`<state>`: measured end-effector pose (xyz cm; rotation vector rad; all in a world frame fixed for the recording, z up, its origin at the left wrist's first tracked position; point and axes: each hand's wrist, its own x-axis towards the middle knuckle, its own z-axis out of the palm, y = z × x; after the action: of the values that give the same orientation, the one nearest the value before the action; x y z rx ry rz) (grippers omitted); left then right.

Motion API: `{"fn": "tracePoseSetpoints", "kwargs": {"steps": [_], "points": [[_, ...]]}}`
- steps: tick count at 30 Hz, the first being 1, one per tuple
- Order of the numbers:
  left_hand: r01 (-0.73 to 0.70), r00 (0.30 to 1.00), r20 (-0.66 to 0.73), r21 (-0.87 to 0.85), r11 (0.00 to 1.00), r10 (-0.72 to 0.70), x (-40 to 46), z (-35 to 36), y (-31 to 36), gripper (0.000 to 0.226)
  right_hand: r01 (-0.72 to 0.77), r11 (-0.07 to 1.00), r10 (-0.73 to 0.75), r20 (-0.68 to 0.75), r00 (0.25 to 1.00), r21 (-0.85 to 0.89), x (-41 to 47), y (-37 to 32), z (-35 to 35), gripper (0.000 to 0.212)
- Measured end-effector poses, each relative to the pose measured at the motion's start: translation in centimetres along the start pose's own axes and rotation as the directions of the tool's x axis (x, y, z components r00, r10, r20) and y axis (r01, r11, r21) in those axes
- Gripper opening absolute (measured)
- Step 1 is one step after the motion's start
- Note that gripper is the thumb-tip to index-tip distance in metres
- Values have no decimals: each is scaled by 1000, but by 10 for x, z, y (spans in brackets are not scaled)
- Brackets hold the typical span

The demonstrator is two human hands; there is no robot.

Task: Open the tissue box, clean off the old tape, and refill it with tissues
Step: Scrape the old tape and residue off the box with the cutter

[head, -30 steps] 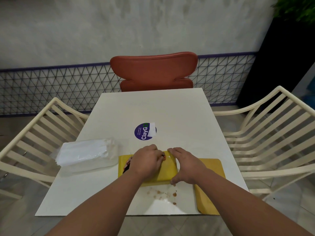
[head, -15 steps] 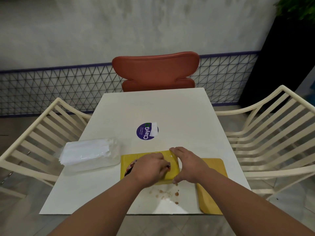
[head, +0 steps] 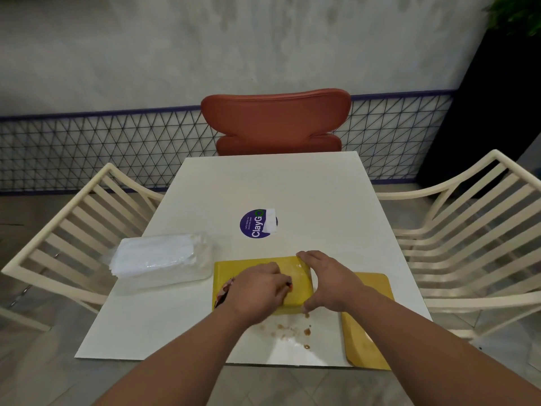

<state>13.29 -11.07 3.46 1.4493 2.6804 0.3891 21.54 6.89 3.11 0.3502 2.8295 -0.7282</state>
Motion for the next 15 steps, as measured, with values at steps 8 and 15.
{"fn": "tracePoseSetpoints", "kwargs": {"steps": [8, 15], "points": [[165, 985, -47, 15, 986, -164, -1, -11, -18, 30, 3, 1000, -3, -1, 1000, -1, 0, 1, 0, 123], [19, 1000, -3, 57, 998, -19, 15, -9, -5, 32, 5, 1000, -4, -14, 1000, 11, 0, 2, 3, 123]]}}
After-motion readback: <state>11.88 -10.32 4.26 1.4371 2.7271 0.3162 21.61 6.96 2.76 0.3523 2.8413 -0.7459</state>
